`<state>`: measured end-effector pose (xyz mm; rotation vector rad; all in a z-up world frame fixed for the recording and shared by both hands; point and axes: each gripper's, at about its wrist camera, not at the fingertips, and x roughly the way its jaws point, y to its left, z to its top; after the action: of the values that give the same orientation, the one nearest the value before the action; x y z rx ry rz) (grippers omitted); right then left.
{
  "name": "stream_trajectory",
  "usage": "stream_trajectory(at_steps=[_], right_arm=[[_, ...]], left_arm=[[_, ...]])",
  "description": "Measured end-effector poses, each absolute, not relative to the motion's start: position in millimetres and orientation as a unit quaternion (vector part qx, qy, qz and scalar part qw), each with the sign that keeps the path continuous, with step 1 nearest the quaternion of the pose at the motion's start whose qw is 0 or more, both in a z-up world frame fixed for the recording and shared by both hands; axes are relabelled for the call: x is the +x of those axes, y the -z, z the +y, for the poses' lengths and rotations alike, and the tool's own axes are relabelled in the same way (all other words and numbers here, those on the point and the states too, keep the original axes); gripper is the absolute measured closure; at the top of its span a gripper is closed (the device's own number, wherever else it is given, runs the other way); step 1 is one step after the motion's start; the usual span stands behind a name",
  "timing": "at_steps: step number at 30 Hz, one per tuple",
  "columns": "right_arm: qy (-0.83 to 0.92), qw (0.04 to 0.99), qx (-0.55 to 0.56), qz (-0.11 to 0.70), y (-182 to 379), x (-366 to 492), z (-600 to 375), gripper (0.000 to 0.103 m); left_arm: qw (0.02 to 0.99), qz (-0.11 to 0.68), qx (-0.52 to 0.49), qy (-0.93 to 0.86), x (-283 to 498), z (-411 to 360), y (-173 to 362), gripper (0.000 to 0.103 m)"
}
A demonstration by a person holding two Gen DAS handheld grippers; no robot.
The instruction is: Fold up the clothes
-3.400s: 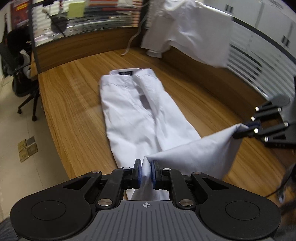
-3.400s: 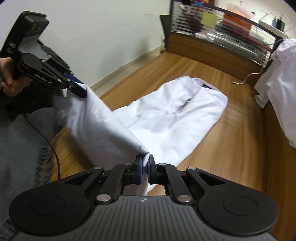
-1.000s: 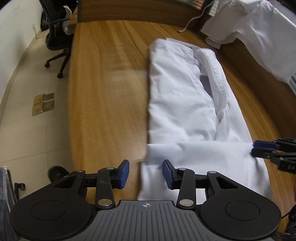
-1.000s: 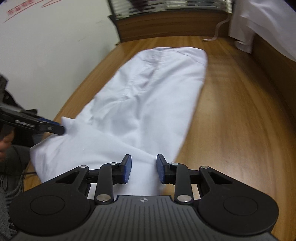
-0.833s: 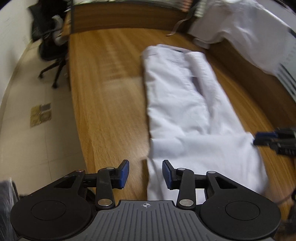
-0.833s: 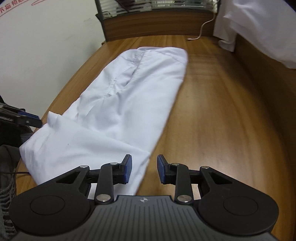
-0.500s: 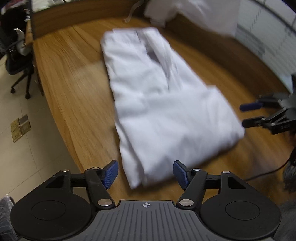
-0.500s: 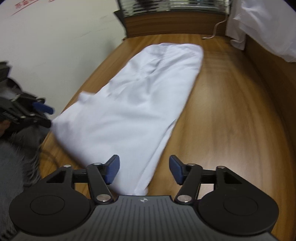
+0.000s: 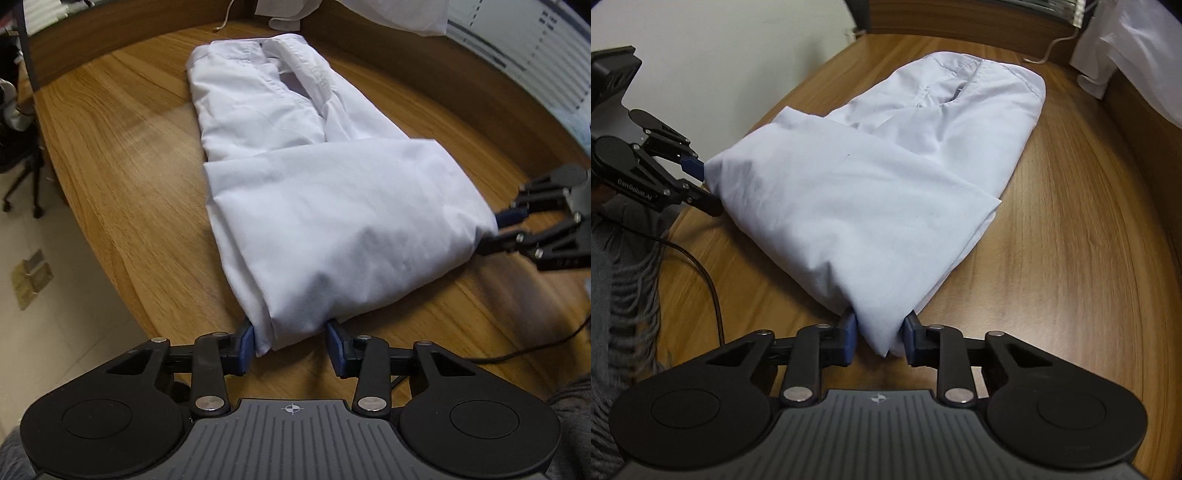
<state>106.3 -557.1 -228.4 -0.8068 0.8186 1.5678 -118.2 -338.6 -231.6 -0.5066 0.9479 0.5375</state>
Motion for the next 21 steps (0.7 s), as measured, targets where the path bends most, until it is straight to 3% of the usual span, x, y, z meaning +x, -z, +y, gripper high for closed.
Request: stream_trajectory(at_steps=[10,21], right_arm=[[-0.556,0.651,-0.307,0.416,212.4,12.0,-569.4,0.081],[-0.45,0.743,-0.172,0.465,207.0,-67.0,-586.0,0.081]], left_arm=[[0.851,0.463,-0.194,-0.155,-154.1,-288.4,230.9,0.061],[0.842,0.524,-0.123,-0.028,-108.9,-252.7,227.7,0.061]])
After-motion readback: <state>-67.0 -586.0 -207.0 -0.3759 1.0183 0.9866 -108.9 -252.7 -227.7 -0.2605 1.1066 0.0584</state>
